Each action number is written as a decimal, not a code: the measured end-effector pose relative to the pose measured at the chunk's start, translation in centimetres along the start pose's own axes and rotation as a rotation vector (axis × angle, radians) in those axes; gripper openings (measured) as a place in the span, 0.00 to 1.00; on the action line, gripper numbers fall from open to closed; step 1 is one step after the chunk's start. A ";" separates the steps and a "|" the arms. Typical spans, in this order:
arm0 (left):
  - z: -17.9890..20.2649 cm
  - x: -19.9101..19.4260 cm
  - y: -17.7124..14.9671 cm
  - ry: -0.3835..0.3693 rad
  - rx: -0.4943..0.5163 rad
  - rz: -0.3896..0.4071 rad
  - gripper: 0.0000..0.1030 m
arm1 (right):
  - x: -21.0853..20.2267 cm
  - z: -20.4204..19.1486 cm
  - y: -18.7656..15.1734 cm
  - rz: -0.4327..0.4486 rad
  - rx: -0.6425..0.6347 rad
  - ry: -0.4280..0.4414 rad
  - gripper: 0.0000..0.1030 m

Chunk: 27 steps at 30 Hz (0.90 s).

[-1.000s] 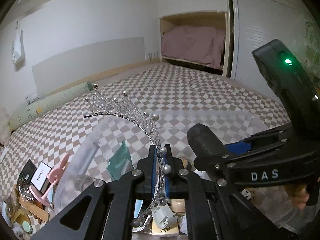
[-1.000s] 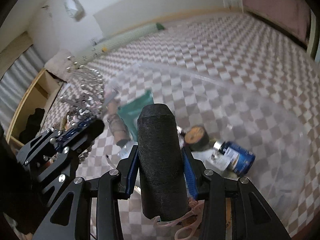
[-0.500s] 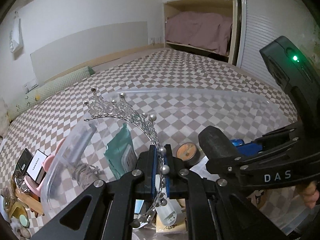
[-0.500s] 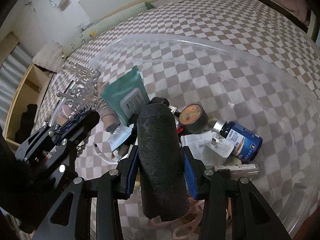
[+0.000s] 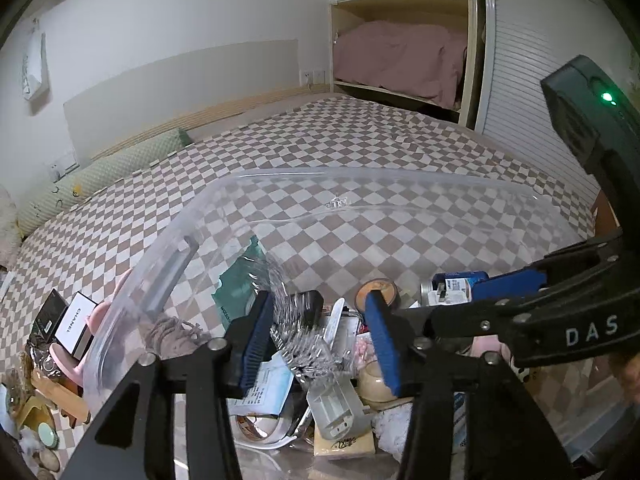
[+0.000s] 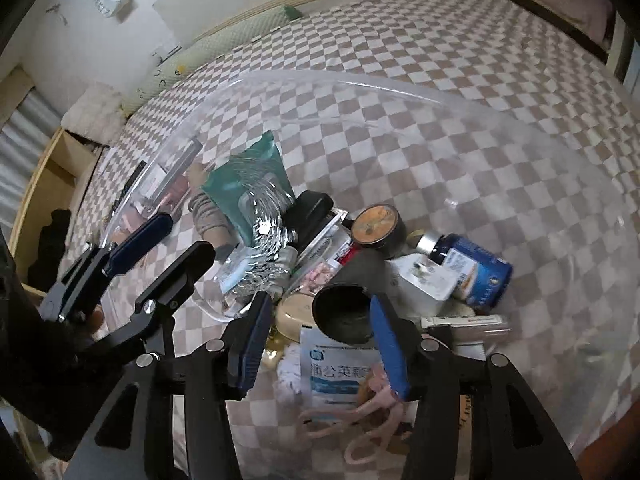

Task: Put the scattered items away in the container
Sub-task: 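Open both tools to drop the tiara and tube into the box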

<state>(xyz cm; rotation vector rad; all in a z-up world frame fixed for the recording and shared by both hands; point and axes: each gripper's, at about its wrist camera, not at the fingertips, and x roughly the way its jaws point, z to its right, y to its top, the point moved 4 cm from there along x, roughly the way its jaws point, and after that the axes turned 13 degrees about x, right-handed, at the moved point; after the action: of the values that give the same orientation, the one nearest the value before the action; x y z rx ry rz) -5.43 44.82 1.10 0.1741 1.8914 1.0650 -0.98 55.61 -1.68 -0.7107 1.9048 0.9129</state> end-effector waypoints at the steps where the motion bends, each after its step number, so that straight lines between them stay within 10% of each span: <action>1: -0.1 -0.3 0.0 0.005 -0.001 0.005 0.59 | -0.2 0.0 -0.1 0.013 -0.006 -0.013 0.50; 7: -0.8 -1.5 -0.3 0.029 -0.020 0.011 0.68 | -1.4 0.2 -0.5 0.088 -0.042 -0.088 0.87; 13: -1.3 -2.8 -0.8 0.063 -0.032 0.025 0.80 | -2.6 0.4 -1.4 0.127 -0.058 -0.098 1.00; 27: -2.0 -5.3 -2.0 0.113 -0.071 -0.001 1.00 | -4.1 0.3 -3.7 0.197 -0.080 -0.069 1.00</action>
<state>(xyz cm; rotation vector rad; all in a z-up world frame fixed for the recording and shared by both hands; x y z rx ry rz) -3.44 39.64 3.51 0.0742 1.9505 1.1605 3.87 54.24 0.65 -0.5370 1.9095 1.1271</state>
